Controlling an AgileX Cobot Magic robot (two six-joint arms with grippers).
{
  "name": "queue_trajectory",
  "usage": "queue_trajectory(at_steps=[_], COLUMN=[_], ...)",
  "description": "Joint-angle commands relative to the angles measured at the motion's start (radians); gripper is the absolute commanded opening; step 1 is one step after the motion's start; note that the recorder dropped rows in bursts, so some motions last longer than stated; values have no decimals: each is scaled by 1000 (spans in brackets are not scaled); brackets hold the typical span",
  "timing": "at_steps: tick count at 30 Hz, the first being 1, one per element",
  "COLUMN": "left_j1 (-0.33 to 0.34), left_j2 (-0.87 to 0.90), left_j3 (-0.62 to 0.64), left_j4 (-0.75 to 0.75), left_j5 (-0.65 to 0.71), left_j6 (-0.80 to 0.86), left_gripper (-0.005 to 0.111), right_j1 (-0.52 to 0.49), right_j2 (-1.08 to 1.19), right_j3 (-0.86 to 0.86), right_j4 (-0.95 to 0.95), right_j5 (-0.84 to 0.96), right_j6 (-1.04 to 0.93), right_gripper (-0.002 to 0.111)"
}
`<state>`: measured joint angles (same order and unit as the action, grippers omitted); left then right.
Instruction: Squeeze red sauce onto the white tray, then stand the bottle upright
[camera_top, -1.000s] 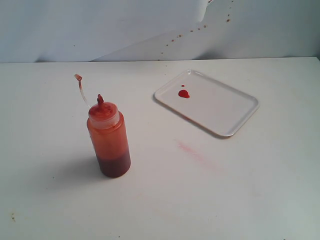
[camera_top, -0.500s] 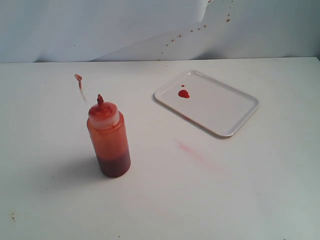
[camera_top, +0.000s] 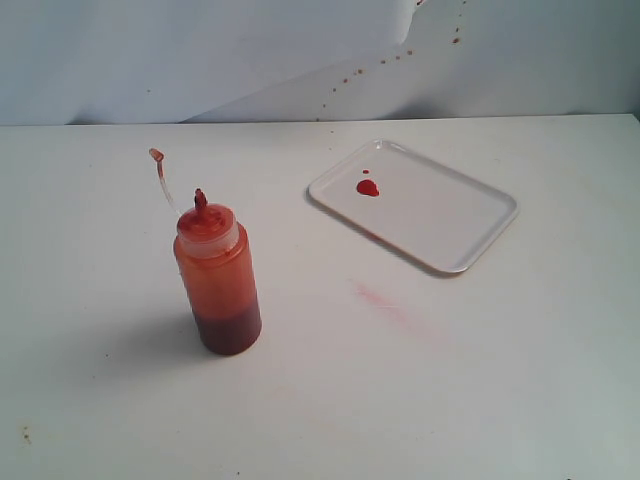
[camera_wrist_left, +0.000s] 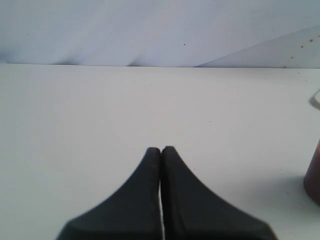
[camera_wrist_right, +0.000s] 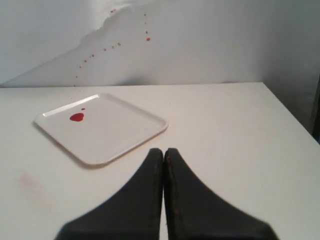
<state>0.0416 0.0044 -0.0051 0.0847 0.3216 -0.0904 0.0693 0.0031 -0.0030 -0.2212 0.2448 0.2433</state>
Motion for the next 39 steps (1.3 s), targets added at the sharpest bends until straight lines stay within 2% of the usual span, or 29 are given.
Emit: queue_trajectory(at_steps=[1, 8, 24, 26, 29, 32, 39], left_j1=[-6, -6, -6, -6, -6, -6, -6], left_j2=[-4, -4, -4, -4, -4, -4, -4], left_j3=[5, 5, 5, 5, 5, 5, 5], left_j4=[2, 2, 2, 2, 2, 2, 2], left_j5=[-3, -3, -3, -3, -3, -3, -3], left_j6=[-5, -5, -5, -5, -5, -5, -5], left_gripper=[0, 0, 0, 0, 0, 0, 0], right_j1=[-1, -1, 1, 1, 1, 1, -29], right_j2=[-3, -3, -3, -3, -3, -3, -3], right_j3=[3, 3, 3, 3, 3, 3, 3], right_j4=[-1, -161, -206, -151, 107, 318, 308], right_j5=[63, 113, 106, 90, 62, 62, 26], right_j6=[72, 320, 315, 231, -126, -387, -373], right_gripper=[0, 0, 0, 0, 0, 0, 0])
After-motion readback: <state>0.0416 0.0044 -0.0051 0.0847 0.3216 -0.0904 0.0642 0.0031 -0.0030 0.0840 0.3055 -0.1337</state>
